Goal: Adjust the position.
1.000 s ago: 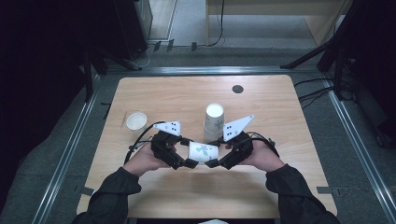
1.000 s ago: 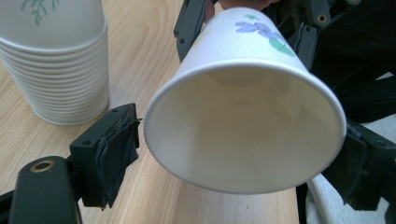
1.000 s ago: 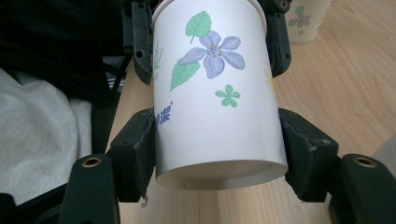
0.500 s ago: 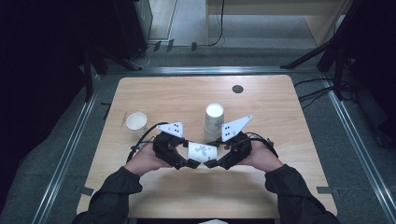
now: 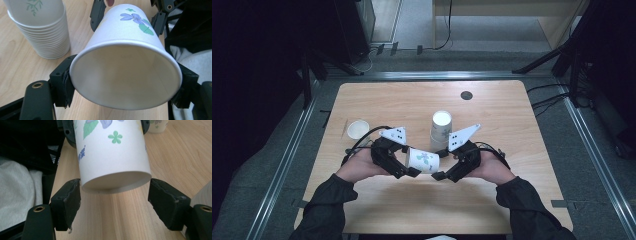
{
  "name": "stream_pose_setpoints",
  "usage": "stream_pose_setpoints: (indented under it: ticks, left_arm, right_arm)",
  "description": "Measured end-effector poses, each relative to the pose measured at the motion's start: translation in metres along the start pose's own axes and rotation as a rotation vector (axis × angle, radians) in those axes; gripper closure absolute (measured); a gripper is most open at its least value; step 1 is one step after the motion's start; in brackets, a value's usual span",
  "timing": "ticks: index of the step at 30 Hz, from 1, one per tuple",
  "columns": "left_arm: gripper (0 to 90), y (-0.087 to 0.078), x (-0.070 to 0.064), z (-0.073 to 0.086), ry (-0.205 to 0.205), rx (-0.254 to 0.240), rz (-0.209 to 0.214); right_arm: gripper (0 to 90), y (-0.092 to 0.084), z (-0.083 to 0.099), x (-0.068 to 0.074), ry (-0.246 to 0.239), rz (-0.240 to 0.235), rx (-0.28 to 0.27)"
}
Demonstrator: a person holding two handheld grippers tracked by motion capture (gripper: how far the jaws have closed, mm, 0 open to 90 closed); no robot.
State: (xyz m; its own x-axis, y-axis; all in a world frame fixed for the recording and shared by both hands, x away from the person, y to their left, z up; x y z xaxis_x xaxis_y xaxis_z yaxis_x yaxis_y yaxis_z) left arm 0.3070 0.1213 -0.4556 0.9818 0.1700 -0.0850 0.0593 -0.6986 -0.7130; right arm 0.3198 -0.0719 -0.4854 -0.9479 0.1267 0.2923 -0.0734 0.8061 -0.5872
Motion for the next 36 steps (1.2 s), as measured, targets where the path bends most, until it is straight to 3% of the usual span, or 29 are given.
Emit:
stream_pose_setpoints:
  ticks: [8,14,20,24,27,36]
  left_arm:
    - [22.8,-0.002,-0.001,-0.008,0.078,0.121,-0.027]
    - [22.8,0.005,-0.002,-0.014,0.102,0.208,-0.013]
    - [22.8,0.015,0.001,-0.016,0.094,0.272,-0.011]
    - [22.9,0.022,0.003,-0.015,0.066,0.317,-0.003]
    - [22.8,0.024,0.004,-0.014,0.044,0.338,0.009]
    - [22.7,0.032,0.001,-0.014,0.06,0.334,0.028]
  right_arm:
    - [26.3,0.0,0.002,-0.001,0.001,0.018,0.005]
    - [25.9,0.003,0.004,-0.002,0.008,0.021,0.009]
    - [25.9,0.009,0.004,-0.002,0.001,0.029,0.016]
    - [25.9,0.015,0.004,-0.002,-0.001,0.028,0.026]
    - [26.0,0.021,0.005,-0.003,-0.002,0.033,0.037]
    - [31.6,0.029,0.005,0.001,-0.014,0.016,0.049]
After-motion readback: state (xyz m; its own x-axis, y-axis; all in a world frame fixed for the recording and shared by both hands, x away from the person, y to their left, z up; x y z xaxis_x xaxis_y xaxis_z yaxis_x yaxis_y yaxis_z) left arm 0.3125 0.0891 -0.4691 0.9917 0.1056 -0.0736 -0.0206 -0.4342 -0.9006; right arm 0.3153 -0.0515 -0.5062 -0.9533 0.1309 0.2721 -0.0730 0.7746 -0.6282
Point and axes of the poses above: each handheld gripper's, and its own axes: y roughly forward along the jaws, z roughly out of its underside, x roughly to its left, the point moved 4 cm from there along y, roughly forward along the jaws, and after that the axes turned 8 degrees about y, right-handed, at the moved point
